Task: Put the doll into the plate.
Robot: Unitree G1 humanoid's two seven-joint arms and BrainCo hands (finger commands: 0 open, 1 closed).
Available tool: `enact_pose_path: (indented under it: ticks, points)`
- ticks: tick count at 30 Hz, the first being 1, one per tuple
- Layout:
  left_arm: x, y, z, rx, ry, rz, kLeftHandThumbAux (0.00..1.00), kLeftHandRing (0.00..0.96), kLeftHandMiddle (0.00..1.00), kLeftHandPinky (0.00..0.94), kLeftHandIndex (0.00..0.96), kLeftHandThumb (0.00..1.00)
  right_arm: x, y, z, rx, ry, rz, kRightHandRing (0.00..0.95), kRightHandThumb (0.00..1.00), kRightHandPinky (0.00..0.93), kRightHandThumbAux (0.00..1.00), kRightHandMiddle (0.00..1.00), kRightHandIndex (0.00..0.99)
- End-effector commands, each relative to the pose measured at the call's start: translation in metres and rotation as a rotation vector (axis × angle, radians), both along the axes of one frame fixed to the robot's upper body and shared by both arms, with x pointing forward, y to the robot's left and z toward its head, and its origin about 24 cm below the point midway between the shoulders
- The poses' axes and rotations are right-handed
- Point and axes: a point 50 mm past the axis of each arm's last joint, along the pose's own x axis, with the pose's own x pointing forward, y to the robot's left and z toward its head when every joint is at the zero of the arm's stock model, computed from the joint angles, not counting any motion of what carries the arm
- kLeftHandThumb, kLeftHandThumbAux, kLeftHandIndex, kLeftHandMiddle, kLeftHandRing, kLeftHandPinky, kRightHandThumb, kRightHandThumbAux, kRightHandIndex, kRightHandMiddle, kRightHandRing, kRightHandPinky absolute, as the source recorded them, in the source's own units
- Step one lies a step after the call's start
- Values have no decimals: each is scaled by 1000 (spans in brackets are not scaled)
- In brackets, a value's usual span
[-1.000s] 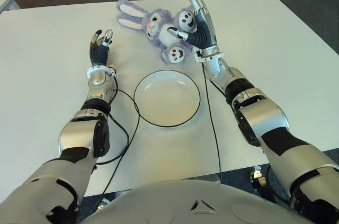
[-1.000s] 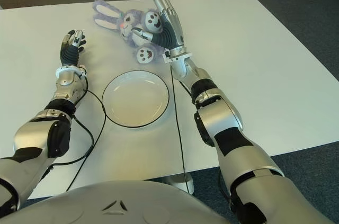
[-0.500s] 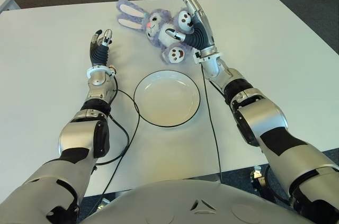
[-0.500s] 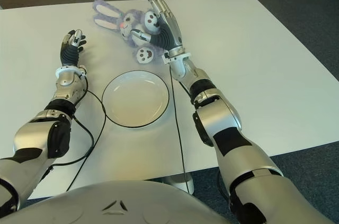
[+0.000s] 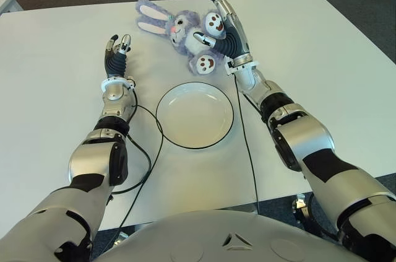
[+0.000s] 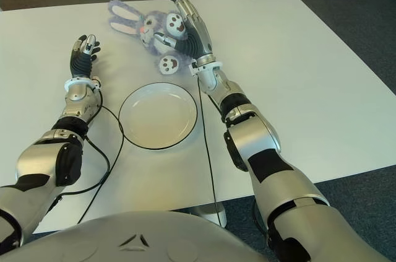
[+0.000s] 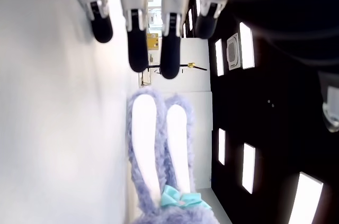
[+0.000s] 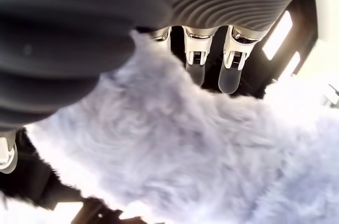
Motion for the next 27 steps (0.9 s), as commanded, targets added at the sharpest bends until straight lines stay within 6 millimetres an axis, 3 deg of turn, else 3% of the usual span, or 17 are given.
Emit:
enact_pose_path:
  ticks: [1, 10, 27]
  points:
    - [-29, -7, -48, -38, 198, 2, 362, 217, 260, 36, 104, 0, 1, 0, -5, -8, 44, -18, 30, 192, 124, 365, 0, 0]
    - [-30, -7, -49, -39, 194, -1, 365, 208, 254, 21, 102, 0, 2, 0, -7, -17, 62, -27, 54, 204, 140, 378, 12, 0]
    - [-31, -5, -49, -42, 193, 6, 367, 216, 261, 32, 103, 0, 2, 1, -10, 13, 82, -39, 95, 319, 185, 444, 41, 12]
